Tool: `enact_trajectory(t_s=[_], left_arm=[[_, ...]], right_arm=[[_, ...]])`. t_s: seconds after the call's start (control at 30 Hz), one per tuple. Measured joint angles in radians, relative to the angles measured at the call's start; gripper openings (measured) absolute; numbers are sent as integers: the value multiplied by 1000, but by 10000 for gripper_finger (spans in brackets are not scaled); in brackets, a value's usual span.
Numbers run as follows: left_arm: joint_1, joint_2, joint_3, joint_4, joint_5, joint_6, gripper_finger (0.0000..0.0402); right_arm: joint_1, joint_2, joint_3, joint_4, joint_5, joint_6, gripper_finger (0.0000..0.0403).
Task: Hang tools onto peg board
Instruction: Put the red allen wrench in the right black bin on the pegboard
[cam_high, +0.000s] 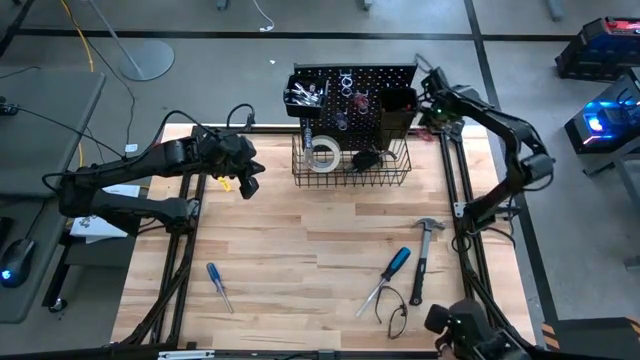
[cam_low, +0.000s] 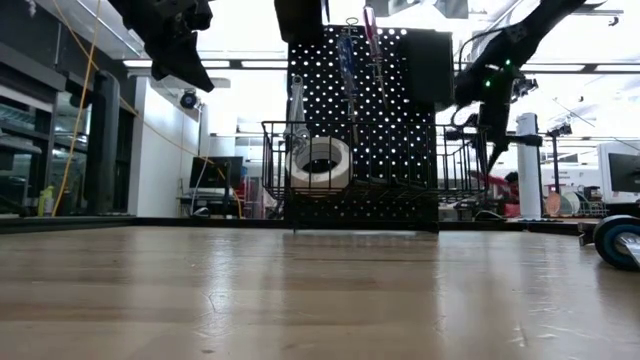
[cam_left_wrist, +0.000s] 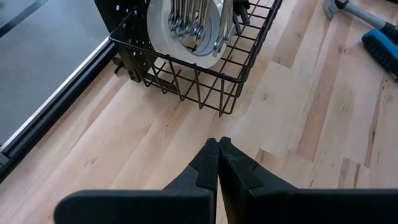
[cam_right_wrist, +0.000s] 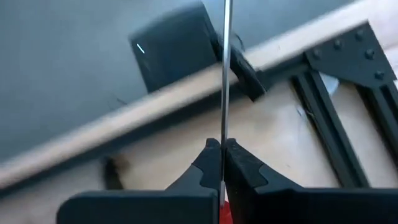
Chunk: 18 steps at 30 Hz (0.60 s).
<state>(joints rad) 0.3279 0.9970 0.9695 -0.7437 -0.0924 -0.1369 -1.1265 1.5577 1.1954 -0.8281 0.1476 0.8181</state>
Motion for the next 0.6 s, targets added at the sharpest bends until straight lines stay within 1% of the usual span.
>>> enact_trajectory(t_s=[0.13,0.33,0.5,0.6], left_arm=[[0,0,0,0,1,0,0],[0,0,0,0,3,10,0],[0,0,0,0,3,26,0],[0,0,0,0,3,26,0]], right_arm=[[13,-68,40,44,21,34,0],[37,-169,127,57,171,69,0],[36,-228,208,231,289,75,0],[37,-238,267,437,286,25,0]])
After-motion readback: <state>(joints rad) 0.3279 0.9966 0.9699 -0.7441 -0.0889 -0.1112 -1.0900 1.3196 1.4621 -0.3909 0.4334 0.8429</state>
